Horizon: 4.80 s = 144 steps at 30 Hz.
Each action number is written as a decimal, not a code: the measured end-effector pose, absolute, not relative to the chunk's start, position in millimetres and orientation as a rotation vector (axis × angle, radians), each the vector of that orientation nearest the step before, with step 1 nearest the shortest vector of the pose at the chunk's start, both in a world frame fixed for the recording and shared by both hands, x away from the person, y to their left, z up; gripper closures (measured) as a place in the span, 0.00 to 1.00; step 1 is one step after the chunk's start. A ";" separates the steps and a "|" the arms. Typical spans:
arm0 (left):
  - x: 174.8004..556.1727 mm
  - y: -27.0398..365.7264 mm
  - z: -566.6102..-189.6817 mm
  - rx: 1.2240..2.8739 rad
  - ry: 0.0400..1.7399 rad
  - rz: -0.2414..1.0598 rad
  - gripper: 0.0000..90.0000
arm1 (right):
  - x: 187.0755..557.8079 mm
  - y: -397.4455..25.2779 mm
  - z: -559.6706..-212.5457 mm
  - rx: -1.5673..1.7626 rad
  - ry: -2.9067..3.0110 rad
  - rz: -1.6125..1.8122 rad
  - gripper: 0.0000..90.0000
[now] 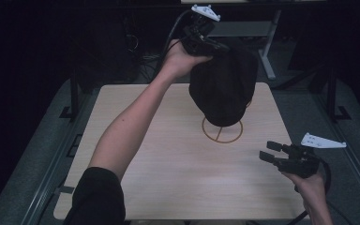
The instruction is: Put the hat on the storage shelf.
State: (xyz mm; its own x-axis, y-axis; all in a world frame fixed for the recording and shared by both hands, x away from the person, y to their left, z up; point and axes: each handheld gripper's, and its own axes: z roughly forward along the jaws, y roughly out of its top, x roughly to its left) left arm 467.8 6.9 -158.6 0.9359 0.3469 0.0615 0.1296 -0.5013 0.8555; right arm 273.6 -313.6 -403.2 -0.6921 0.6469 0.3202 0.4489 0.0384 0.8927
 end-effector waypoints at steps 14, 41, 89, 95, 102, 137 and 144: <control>483.3 -36.8 -194.2 2.234 0.364 0.224 0.98 | 275.2 -313.2 -410.7 1.151 2.157 1.712 0.38; 468.3 -20.0 -200.0 2.237 0.387 0.224 0.58 | 272.7 -309.5 -419.6 1.185 2.175 1.620 0.33; 427.3 61.9 -215.0 2.141 0.453 0.232 0.49 | 277.3 -286.7 -424.8 1.166 2.234 1.510 0.29; 424.8 78.1 -218.5 2.124 0.479 0.241 0.48 | 277.7 -283.6 -425.0 1.153 2.237 1.500 0.28; 418.9 95.2 -227.3 2.114 0.497 0.240 0.47 | 278.8 -282.0 -425.2 1.157 2.238 1.494 0.27; 385.2 169.6 -265.4 2.057 0.592 0.215 0.36 | 279.3 -271.5 -427.4 1.155 2.275 1.416 0.23; 372.6 181.1 -273.8 2.045 0.599 0.209 0.32 | 273.3 -276.0 -427.2 1.159 2.257 1.428 0.23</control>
State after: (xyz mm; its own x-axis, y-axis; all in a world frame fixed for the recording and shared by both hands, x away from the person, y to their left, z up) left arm 372.6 181.1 -273.8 0.8647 0.4938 -0.0918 0.3295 -0.4196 0.8458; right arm 273.3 -276.0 -427.2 -0.6607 0.7211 0.2087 0.4975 0.2124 0.8411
